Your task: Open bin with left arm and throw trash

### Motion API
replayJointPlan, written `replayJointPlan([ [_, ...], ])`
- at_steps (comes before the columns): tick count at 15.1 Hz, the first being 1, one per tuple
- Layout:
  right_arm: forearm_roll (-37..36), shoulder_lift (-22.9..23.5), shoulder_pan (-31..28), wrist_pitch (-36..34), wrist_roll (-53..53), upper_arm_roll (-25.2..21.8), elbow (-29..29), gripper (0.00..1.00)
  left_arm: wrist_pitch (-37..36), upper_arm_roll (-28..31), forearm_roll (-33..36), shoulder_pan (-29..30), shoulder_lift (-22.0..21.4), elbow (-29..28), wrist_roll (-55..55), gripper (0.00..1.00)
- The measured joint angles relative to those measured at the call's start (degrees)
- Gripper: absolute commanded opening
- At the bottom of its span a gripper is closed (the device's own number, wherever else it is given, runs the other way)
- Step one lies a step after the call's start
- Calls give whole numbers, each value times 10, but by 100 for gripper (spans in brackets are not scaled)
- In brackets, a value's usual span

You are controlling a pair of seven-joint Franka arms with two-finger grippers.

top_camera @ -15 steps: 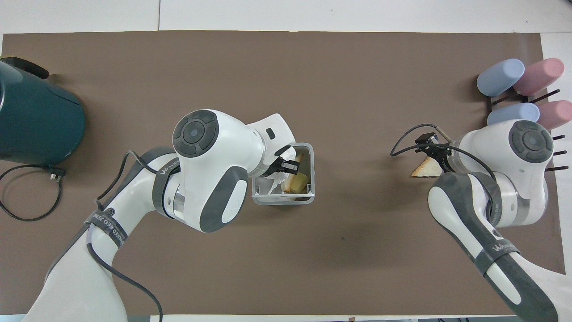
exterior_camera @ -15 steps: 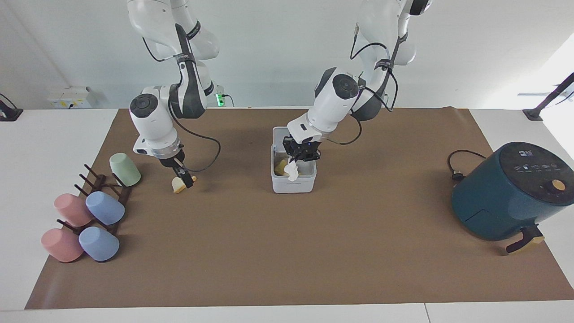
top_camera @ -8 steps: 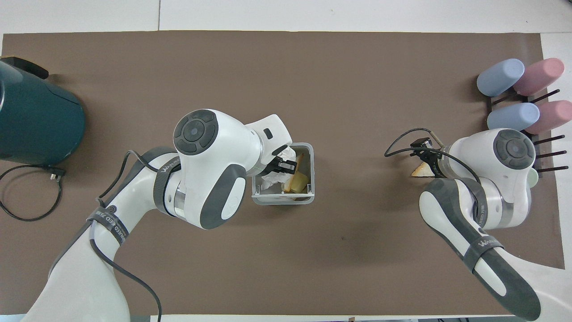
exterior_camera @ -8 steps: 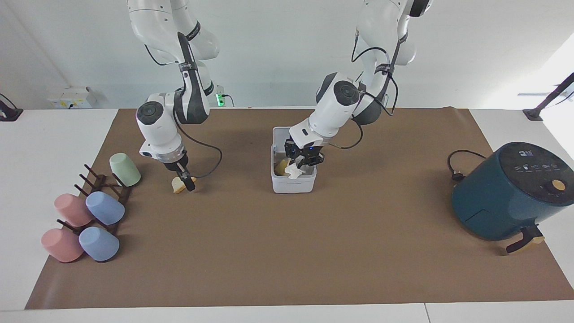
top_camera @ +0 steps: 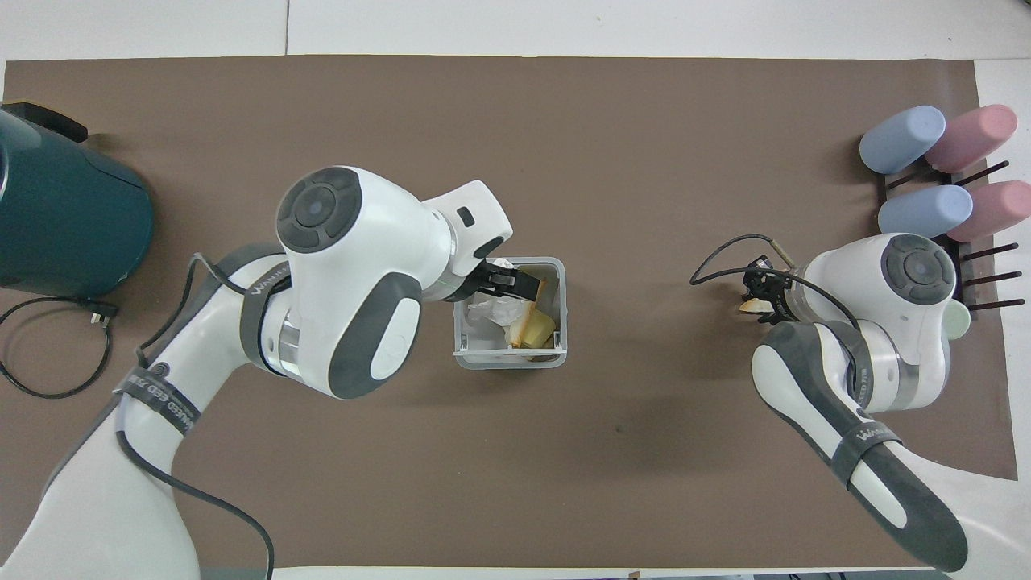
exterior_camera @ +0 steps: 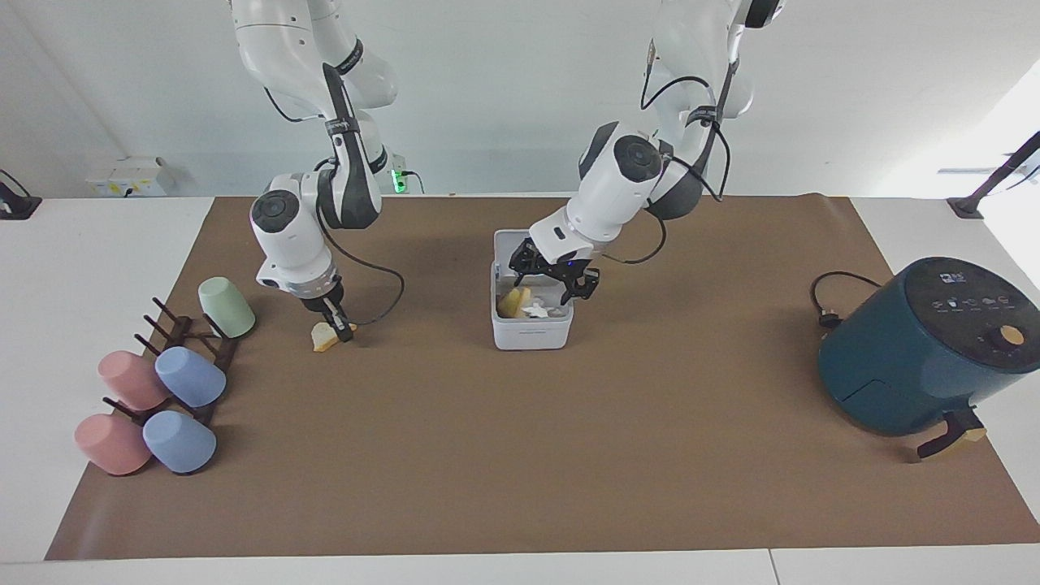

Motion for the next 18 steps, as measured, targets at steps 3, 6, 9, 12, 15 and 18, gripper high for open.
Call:
replayJointPlan([
  [3,0,-2,0,-1,0,2,5,0,-80,7,7,51,-13,61,-3,100],
  [6,0,-18,11,-61,0,5,43,0,-135,10,60,121,-37,85,-4,100],
  [9,9,-33,63,-141,22,6,118,0,-179,12,116,201,-66,86,12,100],
  [12,10,-27,139,-147,127,8,189,0,-224,12,155,235,-89,87,24,100],
  [15,44,-2,202,-107,205,9,239,0,-281,13,176,236,-117,95,24,100],
  [18,82,16,248,-66,248,9,250,0,-317,16,182,254,-151,98,40,100],
])
